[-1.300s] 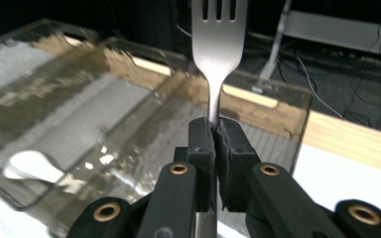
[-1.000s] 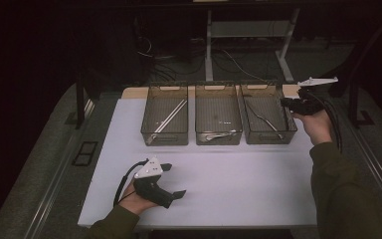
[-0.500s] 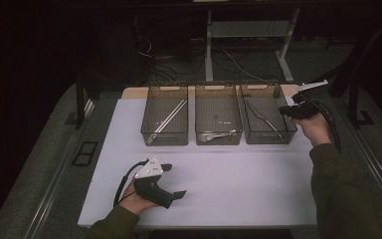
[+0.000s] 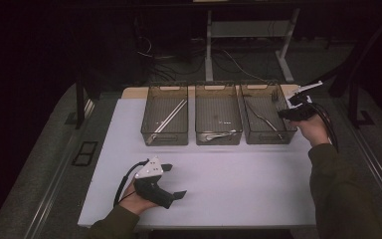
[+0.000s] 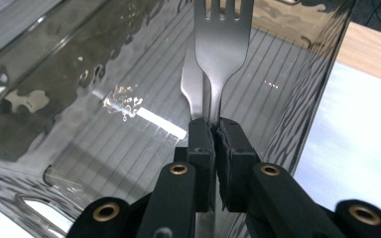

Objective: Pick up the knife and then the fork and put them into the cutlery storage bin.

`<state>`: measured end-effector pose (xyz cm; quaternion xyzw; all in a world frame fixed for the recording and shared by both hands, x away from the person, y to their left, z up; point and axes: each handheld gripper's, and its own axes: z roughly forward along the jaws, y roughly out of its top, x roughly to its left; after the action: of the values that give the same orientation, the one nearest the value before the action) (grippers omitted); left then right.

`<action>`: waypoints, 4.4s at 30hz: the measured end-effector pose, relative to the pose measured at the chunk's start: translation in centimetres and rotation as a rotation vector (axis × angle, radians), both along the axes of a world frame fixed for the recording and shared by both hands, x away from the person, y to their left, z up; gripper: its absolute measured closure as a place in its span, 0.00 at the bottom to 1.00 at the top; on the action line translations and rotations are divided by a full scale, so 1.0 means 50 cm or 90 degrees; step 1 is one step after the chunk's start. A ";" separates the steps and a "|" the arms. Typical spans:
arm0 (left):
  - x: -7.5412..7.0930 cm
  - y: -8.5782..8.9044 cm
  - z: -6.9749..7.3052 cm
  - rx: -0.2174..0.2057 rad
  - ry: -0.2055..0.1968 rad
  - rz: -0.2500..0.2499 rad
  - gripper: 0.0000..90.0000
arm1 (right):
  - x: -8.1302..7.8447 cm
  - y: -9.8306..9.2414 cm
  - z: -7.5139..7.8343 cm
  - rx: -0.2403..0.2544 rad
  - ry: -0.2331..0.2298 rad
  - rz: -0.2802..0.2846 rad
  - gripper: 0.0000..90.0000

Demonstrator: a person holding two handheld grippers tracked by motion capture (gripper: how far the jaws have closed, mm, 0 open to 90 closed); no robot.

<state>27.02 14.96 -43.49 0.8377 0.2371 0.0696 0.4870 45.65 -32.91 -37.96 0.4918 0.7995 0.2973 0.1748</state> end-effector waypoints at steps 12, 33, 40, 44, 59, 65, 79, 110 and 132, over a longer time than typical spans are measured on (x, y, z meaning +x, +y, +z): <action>0.000 0.000 0.000 0.001 -0.001 -0.001 0.00 | 0.007 0.012 -0.008 -0.006 0.015 0.004 0.92; 0.000 0.000 -0.001 -0.003 -0.001 0.008 0.00 | -0.009 -0.014 0.019 0.112 0.006 -0.026 0.52; 0.001 0.001 -0.001 0.005 -0.002 0.005 0.00 | -0.029 -0.012 0.026 0.141 -0.019 -0.003 0.47; 0.001 0.000 -0.002 0.005 -0.002 0.005 0.00 | -0.045 -0.011 0.025 0.151 -0.030 0.010 0.45; -0.003 0.001 0.000 -0.002 0.000 0.008 0.00 | -0.120 0.018 0.022 0.153 -0.076 0.080 0.40; -0.002 0.002 -0.001 -0.001 0.000 0.008 0.00 | -0.153 0.040 0.018 0.159 -0.094 0.108 0.38; 0.000 0.006 0.001 0.003 -0.002 0.001 0.00 | -0.224 0.073 -0.002 0.158 -0.127 0.131 0.32; -0.004 0.007 0.002 0.009 -0.005 -0.002 0.00 | -0.333 0.081 -0.050 0.187 -0.162 0.151 0.22; -0.004 0.006 0.003 0.010 -0.005 -0.003 0.00 | -0.402 0.055 -0.105 0.192 -0.161 0.161 0.21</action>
<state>26.80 15.29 -43.35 0.8418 0.2326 0.0739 0.4814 25.57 -30.17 -43.22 0.3671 0.7730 0.4922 0.1597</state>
